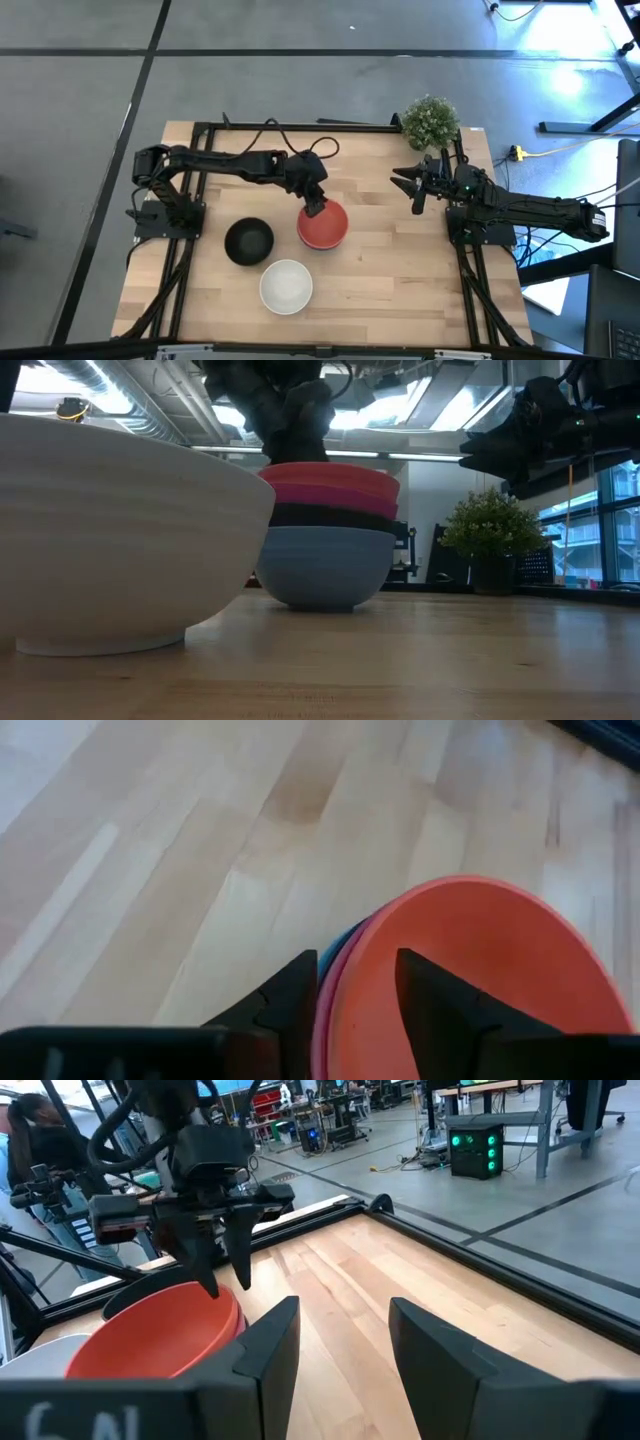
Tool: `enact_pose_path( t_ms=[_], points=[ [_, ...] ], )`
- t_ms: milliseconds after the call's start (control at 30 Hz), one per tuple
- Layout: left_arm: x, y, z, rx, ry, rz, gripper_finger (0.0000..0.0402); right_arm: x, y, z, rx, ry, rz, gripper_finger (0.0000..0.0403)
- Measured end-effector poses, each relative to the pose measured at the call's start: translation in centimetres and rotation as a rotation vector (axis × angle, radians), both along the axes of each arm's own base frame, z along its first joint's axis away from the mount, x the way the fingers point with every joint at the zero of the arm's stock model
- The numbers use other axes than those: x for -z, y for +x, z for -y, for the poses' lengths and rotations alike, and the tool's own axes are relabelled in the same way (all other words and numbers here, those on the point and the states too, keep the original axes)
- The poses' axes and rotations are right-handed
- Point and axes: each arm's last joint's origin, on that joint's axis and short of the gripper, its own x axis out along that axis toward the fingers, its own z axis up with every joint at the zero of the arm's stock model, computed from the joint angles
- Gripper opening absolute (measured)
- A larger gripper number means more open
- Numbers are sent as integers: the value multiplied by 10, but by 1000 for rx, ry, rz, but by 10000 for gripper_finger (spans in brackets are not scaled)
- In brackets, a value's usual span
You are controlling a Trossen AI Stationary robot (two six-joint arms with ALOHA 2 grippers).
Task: Nest bowls inside each other
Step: Stack the black bowl on top of the orange bowl
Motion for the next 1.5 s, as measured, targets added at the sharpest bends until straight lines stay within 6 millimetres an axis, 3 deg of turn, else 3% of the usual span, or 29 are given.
enact_pose_path(
  t_ms=[167,367,600,767,1100,1500],
  points=[
    [-9,-5,-9,32,41,-42,132,0,0,0,0,0,-1,158],
    [-54,-22,-19,-4,192,4,133,0,0,0,1,0,-2,158],
    [-107,-71,-20,-85,284,115,133,0,0,0,1,0,-2,158],
    [-127,-108,-12,-155,339,79,133,0,0,0,1,-4,-2,158],
    [-121,-149,7,-239,301,-146,133,0,0,0,1,-21,-6,158],
    [-92,-196,21,-345,264,-59,133,0,0,0,10,-23,-4,158]
  ],
)
